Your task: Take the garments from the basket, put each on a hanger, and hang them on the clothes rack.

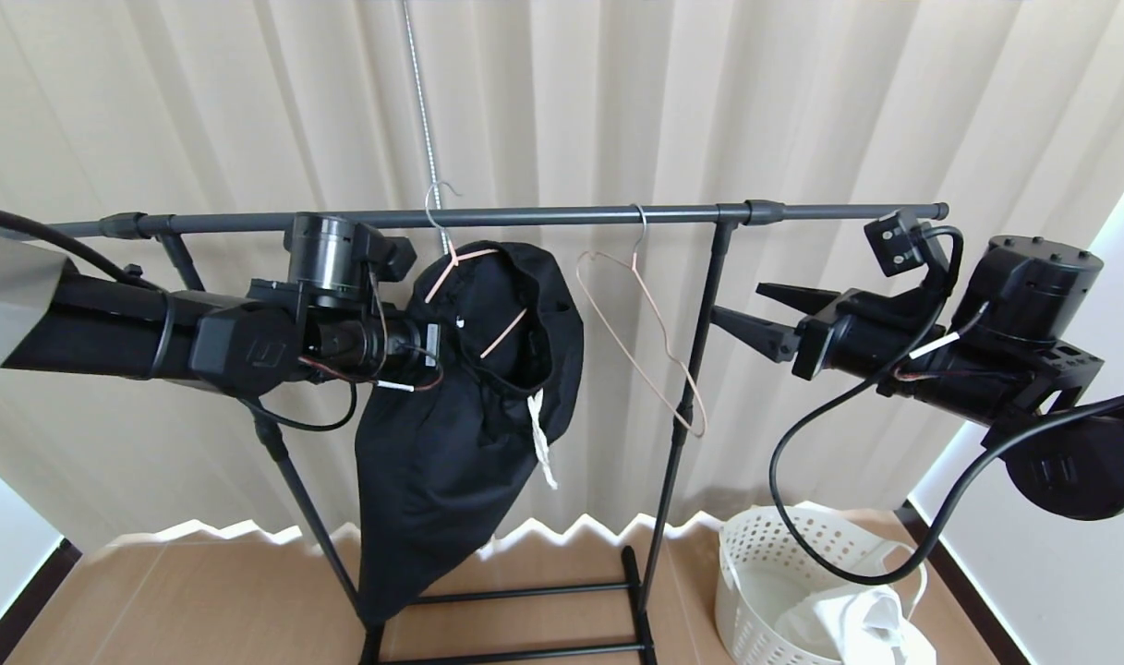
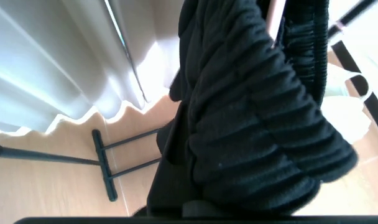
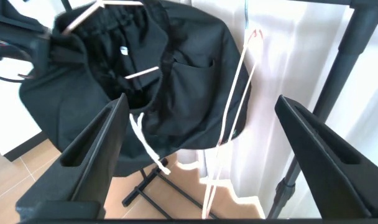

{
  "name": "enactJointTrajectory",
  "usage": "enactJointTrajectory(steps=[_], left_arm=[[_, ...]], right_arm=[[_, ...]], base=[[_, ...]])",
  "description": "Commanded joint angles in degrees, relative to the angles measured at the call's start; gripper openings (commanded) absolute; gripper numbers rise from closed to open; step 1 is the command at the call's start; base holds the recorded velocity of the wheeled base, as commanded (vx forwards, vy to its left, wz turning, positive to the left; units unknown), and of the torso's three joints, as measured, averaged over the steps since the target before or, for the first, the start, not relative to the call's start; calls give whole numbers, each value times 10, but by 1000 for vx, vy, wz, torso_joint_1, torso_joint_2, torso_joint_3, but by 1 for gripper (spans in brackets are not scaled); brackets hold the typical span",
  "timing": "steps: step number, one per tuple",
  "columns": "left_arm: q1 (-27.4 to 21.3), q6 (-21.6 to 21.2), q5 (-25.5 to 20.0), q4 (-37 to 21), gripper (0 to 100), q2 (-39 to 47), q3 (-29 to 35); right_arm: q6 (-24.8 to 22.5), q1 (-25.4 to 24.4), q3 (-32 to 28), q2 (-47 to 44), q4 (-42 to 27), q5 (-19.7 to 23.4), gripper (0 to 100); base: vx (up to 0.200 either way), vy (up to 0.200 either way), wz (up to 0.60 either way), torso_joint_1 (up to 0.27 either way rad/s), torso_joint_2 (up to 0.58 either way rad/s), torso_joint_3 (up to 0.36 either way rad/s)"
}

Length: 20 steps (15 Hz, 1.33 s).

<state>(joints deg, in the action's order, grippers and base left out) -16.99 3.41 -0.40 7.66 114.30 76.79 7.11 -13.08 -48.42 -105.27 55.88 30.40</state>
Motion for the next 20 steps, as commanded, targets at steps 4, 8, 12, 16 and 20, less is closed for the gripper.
enactJointTrajectory(steps=[4, 8, 12, 16, 20], left_arm=[[2, 17, 7, 0, 0, 71, 60], [2, 19, 11, 1, 0, 87, 82], [2, 31, 12, 0, 0, 95, 94], [4, 34, 12, 1, 100, 103, 100], [4, 37, 12, 0, 100, 99, 96]], right_arm=[[-1, 0, 2, -3, 0, 0, 100], [-3, 0, 2, -6, 0, 0, 100], [-6, -1, 5, -7, 2, 0, 100], [-6, -1, 5, -7, 3, 0, 100], [-5, -1, 5, -9, 5, 0, 100]], base=[[0, 0, 0, 0, 0, 0], [0, 0, 0, 0, 0, 0], [0, 0, 0, 0, 0, 0], [0, 0, 0, 0, 0, 0], [0, 0, 0, 0, 0, 0]])
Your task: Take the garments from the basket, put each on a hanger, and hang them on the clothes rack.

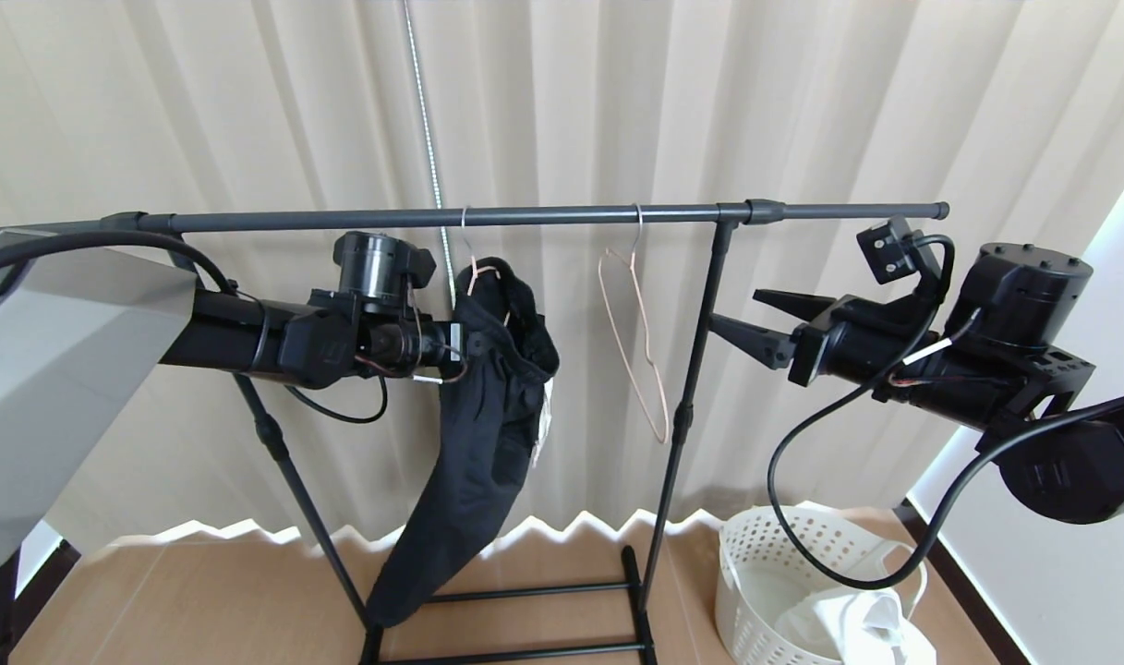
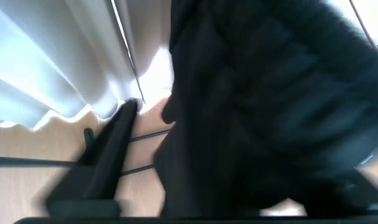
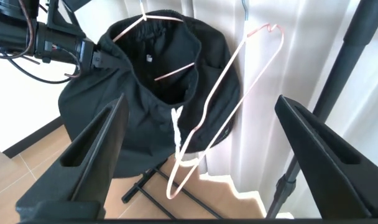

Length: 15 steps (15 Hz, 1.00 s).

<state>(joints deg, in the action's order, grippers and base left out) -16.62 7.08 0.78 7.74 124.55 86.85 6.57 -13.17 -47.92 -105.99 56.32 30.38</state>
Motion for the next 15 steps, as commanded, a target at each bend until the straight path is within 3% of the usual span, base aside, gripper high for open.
enactJointTrajectory(steps=[1, 4, 7, 8, 9, 10, 15], left_arm=[[0, 0, 3, -1, 100, -23, -19], [0, 0, 5, -2, 100, -122, -96], [-2, -6, 5, -2, 100, -309, -283], [-2, -7, 5, -2, 100, -313, -288], [-3, -21, 5, -2, 100, -400, -372], [-4, -25, 5, -3, 100, -449, -411], [-4, -25, 5, -2, 100, -612, -561]], right_arm=[[0, 0, 0, -1, 0, 0, 100], [-1, 0, 2, 8, -1, -4, 100], [-29, -17, 56, 65, -10, -113, 100], [-30, -17, 58, 66, -11, -116, 100], [-59, -20, 106, 121, -37, -173, 100], [-70, -20, 135, 162, -58, -191, 100], [-71, -20, 288, 278, -89, -233, 100]], base=[[0, 0, 0, 0, 0, 0], [0, 0, 0, 0, 0, 0], [0, 0, 0, 0, 0, 0], [0, 0, 0, 0, 0, 0], [0, 0, 0, 0, 0, 0], [0, 0, 0, 0, 0, 0], [0, 0, 0, 0, 0, 0]])
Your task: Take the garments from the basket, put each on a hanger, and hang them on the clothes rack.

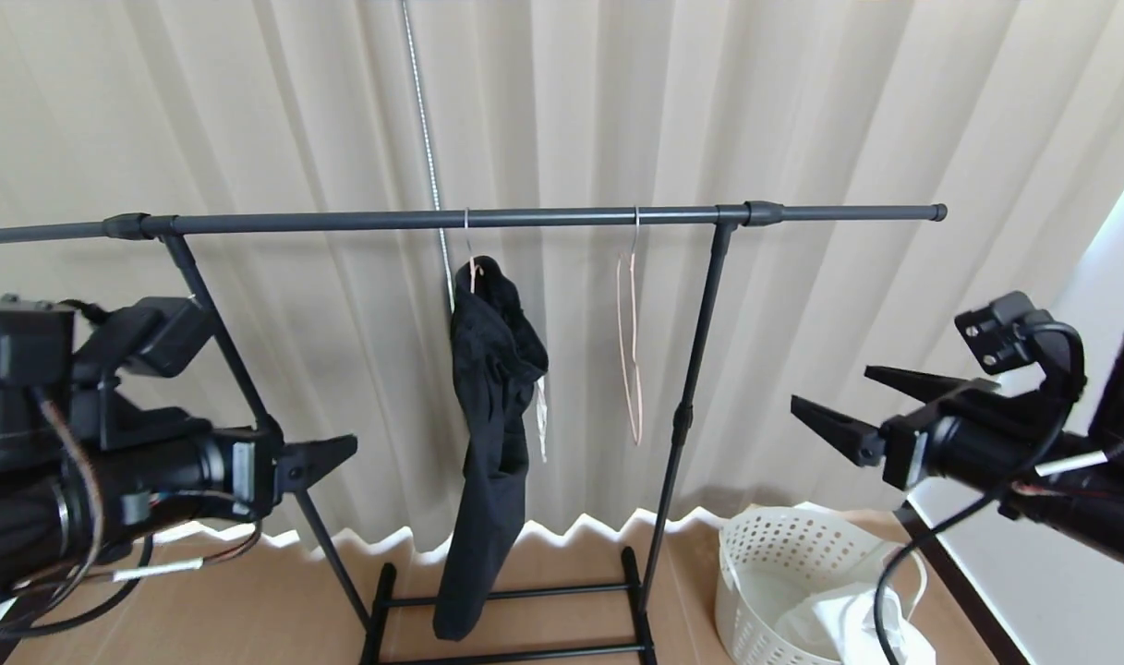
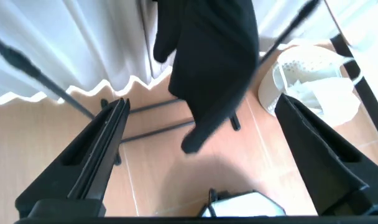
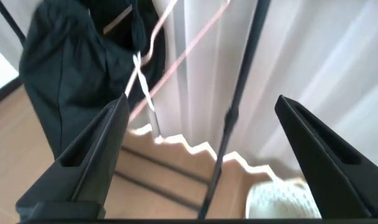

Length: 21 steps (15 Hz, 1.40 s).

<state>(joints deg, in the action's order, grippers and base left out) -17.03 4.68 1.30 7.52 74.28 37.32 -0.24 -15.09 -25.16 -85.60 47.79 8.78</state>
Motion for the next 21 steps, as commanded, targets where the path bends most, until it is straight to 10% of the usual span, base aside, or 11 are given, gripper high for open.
enactJointTrajectory(steps=[1, 7, 15, 21], left_arm=[[1, -1, 1, 0, 100, -135, -89], [3, -1, 12, 0, 100, -295, -243], [4, -2, 56, -141, 100, -525, -313], [56, -32, 83, -175, 100, -609, -315]], right_arm=[[-3, 0, 93, 85, -2, -30, 100], [-4, 0, 252, 197, -16, -50, 100], [-23, 2, 247, 644, -486, -63, 100], [-22, 36, 233, 785, -524, -90, 100]], base=[[0, 0, 0, 0, 0, 0], [0, 0, 0, 0, 0, 0], [0, 0, 0, 0, 0, 0], [0, 0, 0, 0, 0, 0]])
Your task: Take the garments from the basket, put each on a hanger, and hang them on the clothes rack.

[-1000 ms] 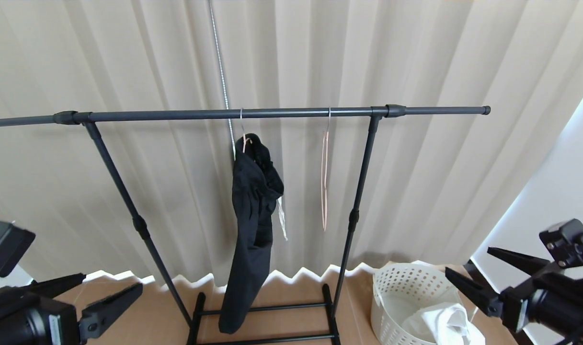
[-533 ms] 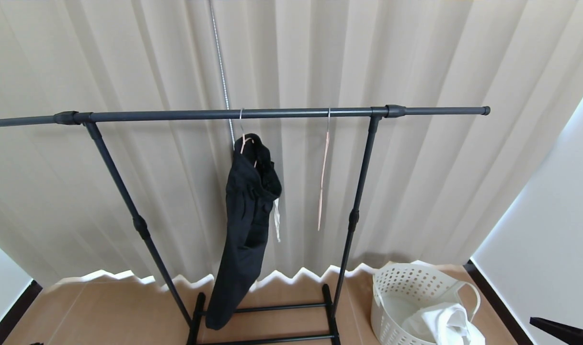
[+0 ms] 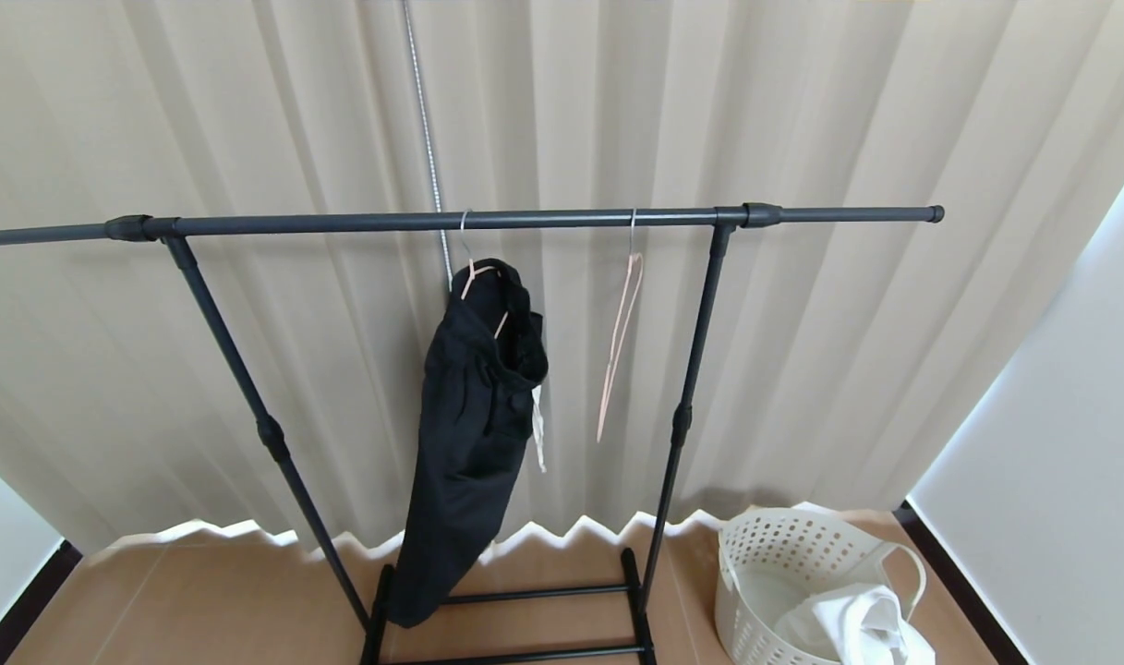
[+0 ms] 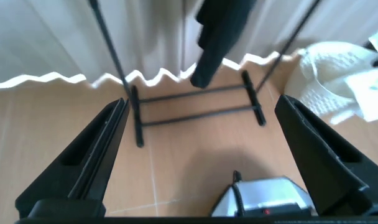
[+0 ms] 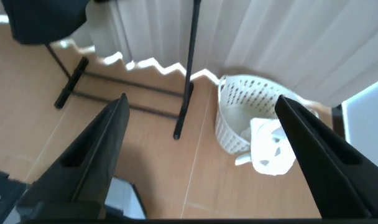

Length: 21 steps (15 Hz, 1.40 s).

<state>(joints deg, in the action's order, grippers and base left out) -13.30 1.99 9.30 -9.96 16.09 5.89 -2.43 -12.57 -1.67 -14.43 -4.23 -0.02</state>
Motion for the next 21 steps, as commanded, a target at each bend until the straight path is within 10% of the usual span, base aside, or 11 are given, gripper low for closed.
enactJointTrajectory(steps=[1, 4, 12, 21], left_arm=[[61, -49, -2, -1, 100, -62, -1], [123, -124, -10, 0, 100, -142, -1], [129, 9, -21, 103, 100, -158, -59], [129, 14, -35, 103, 100, -158, -59]], right_arm=[[1, 19, -1, 89, -2, -6, 100], [1, 68, -1, 90, 0, -26, 100], [6, 129, -1, 143, 0, -25, 100], [36, 129, -1, 143, 0, -24, 100]], base=[[0, 0, 0, 0, 0, 0], [0, 0, 0, 0, 0, 0], [0, 0, 0, 0, 0, 0], [0, 0, 0, 0, 0, 0]])
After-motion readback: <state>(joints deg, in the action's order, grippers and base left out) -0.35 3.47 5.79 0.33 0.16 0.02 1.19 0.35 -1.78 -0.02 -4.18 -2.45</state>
